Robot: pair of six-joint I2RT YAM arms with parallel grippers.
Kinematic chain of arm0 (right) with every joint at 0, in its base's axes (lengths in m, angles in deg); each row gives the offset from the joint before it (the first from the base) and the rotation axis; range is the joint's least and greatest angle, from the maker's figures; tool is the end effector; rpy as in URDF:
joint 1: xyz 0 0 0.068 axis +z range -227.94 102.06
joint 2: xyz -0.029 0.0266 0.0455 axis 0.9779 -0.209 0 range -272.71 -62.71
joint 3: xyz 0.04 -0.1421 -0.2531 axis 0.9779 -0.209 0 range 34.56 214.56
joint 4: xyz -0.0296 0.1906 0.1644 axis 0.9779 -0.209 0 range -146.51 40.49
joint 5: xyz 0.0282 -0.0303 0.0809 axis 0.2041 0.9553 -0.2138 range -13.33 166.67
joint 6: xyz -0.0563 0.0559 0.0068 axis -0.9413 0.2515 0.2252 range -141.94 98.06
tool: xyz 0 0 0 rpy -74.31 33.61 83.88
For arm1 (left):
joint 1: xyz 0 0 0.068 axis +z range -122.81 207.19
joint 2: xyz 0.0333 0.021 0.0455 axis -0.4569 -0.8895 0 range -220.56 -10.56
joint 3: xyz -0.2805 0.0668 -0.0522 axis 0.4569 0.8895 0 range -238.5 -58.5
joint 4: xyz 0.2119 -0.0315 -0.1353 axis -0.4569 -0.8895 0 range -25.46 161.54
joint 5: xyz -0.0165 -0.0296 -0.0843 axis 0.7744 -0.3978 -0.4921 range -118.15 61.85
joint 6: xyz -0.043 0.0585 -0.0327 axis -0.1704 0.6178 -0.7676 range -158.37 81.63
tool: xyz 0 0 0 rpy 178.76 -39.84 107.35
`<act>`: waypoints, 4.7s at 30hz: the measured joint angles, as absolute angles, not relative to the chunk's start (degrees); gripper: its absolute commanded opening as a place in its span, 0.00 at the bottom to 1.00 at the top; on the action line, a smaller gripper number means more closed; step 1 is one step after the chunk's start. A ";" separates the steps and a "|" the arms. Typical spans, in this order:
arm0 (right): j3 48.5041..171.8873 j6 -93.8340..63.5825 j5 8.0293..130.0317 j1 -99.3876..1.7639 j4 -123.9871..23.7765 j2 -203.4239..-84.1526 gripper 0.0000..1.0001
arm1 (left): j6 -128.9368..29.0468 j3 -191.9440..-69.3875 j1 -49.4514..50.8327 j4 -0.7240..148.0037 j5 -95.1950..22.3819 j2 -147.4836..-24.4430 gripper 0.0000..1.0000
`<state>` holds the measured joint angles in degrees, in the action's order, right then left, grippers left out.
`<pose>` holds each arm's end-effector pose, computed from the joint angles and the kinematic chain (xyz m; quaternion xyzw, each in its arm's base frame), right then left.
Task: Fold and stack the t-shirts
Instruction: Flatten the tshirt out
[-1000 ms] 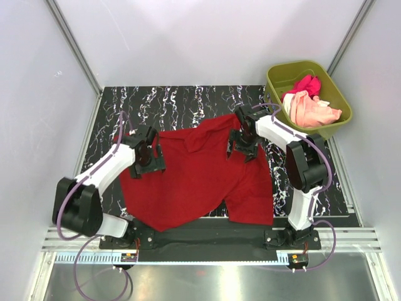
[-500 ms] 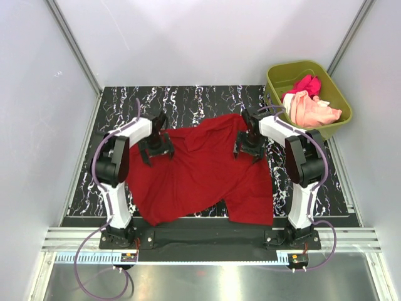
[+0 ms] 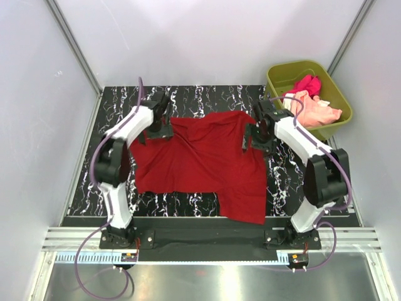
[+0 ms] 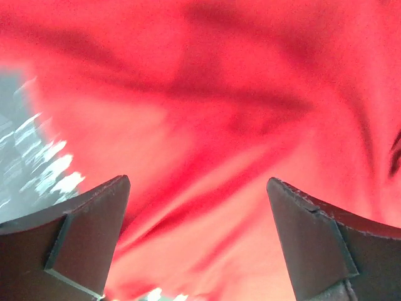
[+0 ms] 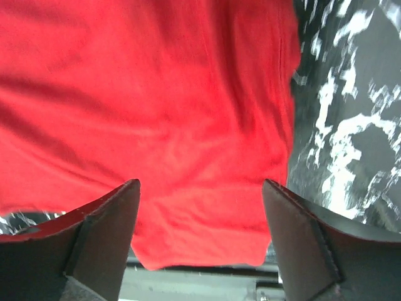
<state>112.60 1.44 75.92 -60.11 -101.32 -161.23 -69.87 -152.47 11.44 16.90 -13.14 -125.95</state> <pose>0.3310 0.1074 0.2328 0.0469 0.9869 0.0602 0.1418 0.4071 -0.0962 0.2043 -0.1506 0.9726 0.0705 0.1622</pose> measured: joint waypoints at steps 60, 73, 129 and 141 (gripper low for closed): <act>99.95 7.40 62.02 -61.38 -92.69 -159.94 0.61 | -71.66 -126.99 4.64 21.06 -22.76 -99.02 0.48; 94.35 7.97 62.02 -61.40 -93.19 -153.40 0.60 | -74.55 -117.91 4.43 41.08 -42.78 -105.14 0.57; 92.89 8.34 62.04 -62.37 -94.26 -149.75 0.57 | -76.06 -133.83 -0.29 36.75 -33.49 -114.34 0.57; 92.03 8.34 61.95 -62.37 -94.13 -149.32 0.56 | -81.67 -131.20 0.03 33.69 -31.13 -112.29 0.50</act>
